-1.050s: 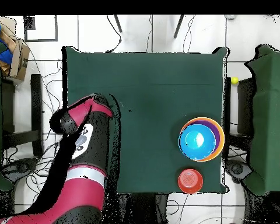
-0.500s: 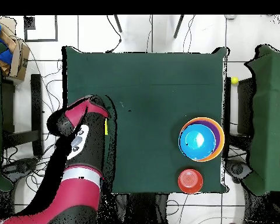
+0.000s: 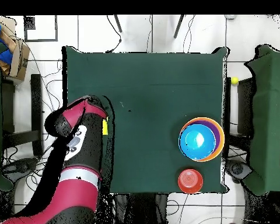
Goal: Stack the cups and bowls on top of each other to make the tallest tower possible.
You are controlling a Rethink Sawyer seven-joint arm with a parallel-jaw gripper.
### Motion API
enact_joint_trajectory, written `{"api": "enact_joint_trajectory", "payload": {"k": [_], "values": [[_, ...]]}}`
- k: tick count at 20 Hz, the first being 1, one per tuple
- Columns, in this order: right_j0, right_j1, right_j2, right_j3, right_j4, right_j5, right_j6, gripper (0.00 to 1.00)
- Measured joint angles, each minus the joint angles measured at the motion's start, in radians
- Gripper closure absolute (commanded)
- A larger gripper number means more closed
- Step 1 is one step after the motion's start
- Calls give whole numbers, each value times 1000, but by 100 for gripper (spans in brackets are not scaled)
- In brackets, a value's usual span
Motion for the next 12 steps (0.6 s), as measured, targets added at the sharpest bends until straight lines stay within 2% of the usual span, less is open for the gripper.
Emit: {"api": "enact_joint_trajectory", "payload": {"k": [7,12], "values": [[1,-10,8,1,12,6,0,0],[-6,-63,35,21,44,40,0,0]]}}
